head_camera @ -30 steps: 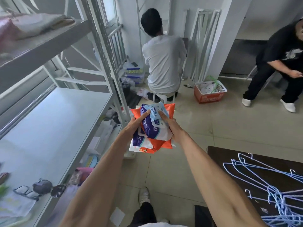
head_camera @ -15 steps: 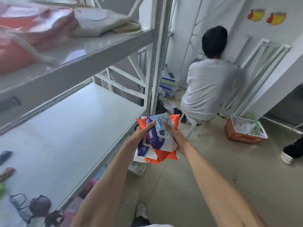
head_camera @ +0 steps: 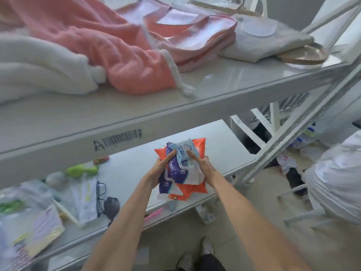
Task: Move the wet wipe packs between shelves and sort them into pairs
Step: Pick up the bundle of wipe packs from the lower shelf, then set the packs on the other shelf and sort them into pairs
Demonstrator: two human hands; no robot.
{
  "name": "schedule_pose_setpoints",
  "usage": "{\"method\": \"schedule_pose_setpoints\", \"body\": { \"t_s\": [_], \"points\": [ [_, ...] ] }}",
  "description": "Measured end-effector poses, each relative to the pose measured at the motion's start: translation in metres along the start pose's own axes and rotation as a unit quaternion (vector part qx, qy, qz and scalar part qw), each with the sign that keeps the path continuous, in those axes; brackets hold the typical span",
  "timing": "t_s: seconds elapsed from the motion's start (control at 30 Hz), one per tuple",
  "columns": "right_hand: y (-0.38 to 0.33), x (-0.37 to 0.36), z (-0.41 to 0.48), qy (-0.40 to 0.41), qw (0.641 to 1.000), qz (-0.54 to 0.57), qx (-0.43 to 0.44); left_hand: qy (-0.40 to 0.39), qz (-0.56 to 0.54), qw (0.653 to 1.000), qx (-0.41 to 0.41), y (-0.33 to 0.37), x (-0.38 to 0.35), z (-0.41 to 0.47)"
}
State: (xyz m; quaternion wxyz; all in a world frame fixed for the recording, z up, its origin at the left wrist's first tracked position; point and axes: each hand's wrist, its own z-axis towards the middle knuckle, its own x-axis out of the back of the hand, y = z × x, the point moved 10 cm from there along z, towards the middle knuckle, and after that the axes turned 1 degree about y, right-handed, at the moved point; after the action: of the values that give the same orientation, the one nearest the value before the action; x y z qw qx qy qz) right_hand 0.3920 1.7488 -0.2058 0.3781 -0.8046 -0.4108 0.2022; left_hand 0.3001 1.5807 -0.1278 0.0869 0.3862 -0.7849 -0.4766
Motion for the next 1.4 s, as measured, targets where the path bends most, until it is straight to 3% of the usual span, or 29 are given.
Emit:
{"method": "schedule_pose_setpoints", "body": {
  "t_s": [0.2,0.33,0.47,0.6,0.77,1.0,1.17,1.27,1.4],
  "points": [
    [-0.065,-0.097,-0.032,-0.067,0.997,-0.033,-0.006,0.113,-0.019,0.993,0.003,0.016,0.086,-0.002],
    [-0.055,-0.105,-0.015,-0.049,0.994,-0.1,-0.012,0.168,-0.021,0.984,0.05,-0.005,0.112,0.005],
    [-0.049,-0.098,0.016,-0.046,0.995,-0.086,-0.021,0.186,-0.048,0.98,0.058,-0.008,0.112,0.008],
    [-0.086,-0.1,0.003,-0.05,0.988,-0.139,0.046,0.167,-0.044,0.985,0.026,0.01,0.095,-0.01],
    [-0.146,-0.099,-0.021,-0.014,0.939,-0.286,0.192,0.228,-0.052,0.972,-0.015,0.025,0.1,-0.023],
    [-0.152,-0.107,-0.027,-0.103,0.962,-0.181,0.175,0.411,-0.006,0.909,-0.074,0.057,0.1,-0.056],
    [-0.162,-0.089,-0.025,-0.128,0.98,-0.029,0.15,0.451,0.002,0.889,-0.074,0.056,0.098,-0.066],
    [-0.171,-0.049,-0.018,-0.097,0.983,0.049,0.147,0.473,0.037,0.877,-0.078,0.061,0.081,-0.079],
    [-0.157,0.025,0.001,-0.024,0.992,0.023,0.126,0.521,0.13,0.839,-0.09,0.081,0.064,-0.092]
  ]
}}
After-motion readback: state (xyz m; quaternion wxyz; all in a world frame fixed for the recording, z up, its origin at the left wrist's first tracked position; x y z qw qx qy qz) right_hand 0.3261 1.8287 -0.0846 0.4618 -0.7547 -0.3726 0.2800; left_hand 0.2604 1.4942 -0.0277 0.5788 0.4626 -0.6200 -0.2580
